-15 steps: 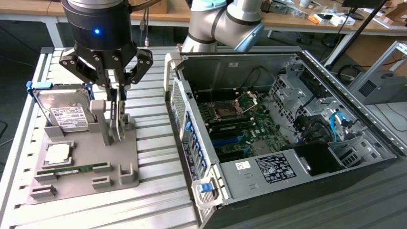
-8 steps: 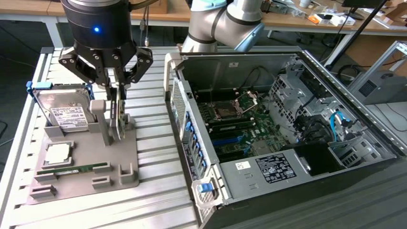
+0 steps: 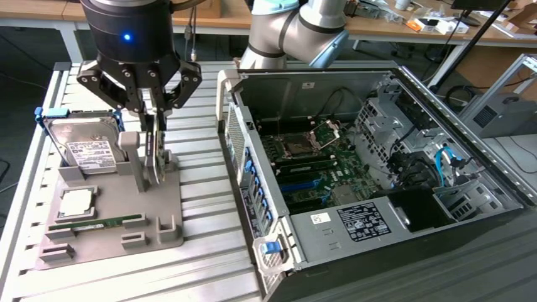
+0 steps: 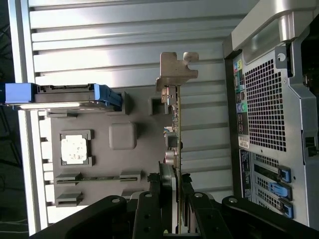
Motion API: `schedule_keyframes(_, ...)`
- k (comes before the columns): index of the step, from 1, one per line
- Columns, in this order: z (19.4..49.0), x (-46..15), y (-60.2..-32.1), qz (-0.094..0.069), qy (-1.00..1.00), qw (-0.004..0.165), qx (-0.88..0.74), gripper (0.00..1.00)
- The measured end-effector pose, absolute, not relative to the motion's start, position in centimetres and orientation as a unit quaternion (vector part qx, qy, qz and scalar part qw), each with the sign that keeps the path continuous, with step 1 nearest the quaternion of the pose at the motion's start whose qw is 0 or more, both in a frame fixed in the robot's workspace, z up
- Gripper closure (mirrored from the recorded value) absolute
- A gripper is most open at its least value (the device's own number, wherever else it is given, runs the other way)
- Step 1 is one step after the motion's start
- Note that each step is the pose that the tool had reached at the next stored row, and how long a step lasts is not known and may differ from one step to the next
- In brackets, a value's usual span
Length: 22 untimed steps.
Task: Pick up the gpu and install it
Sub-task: 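Pick up the gpu and move the gpu toward the slot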
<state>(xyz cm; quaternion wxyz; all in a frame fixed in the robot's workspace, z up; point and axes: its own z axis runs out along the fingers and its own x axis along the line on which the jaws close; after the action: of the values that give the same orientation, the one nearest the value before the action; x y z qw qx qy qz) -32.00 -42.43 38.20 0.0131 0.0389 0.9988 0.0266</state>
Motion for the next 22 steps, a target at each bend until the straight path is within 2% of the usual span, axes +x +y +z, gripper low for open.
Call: schedule_keyframes(22, 38.74, -32.0, -42.43, 0.027, 0.999, 0.013, 0.039, 0.73)
